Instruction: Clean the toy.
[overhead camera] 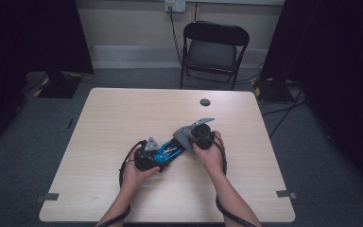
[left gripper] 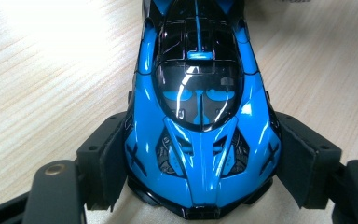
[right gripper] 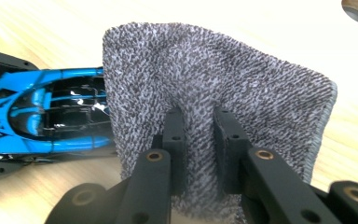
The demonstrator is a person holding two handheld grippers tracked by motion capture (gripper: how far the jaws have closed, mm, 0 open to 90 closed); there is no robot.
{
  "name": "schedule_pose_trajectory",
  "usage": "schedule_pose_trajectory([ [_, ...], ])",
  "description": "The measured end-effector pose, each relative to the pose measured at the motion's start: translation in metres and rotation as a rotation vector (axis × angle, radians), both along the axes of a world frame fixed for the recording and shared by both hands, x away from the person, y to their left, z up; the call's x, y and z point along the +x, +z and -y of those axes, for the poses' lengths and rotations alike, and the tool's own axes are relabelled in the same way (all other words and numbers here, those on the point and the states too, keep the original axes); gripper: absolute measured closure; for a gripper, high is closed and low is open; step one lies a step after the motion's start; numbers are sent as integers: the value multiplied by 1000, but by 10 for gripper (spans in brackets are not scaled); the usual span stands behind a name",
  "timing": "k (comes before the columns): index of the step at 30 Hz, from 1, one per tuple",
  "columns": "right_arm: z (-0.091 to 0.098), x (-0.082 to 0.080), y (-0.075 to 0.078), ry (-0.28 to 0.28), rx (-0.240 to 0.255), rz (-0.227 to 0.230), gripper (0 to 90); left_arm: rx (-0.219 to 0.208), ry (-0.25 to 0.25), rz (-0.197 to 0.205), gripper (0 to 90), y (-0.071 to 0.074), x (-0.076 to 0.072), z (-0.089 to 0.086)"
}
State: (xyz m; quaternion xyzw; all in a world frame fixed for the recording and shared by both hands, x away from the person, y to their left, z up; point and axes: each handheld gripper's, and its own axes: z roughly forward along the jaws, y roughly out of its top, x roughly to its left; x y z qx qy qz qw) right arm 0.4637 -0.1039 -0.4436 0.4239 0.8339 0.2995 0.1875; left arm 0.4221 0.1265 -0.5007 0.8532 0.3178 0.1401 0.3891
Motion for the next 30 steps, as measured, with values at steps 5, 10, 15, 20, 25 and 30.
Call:
schedule_pose_trajectory([
  [5,8,1,-2,-25,7,-6,770,1,0,0,258,0,0,0],
  [10,17,2,-3,-43,11,-10,770,0,0,0,258,0,0,0],
  [15,23,3,-3,-58,10,-12,770,0,0,0,257,0,0,0],
  [20,30,4,-3,-77,12,-10,770,0,0,0,258,0,0,0],
  [25,37,4,-3,-92,20,-11,770,0,0,0,258,0,0,0],
  [30,42,4,-1,-98,29,-5,770,0,0,0,257,0,0,0],
])
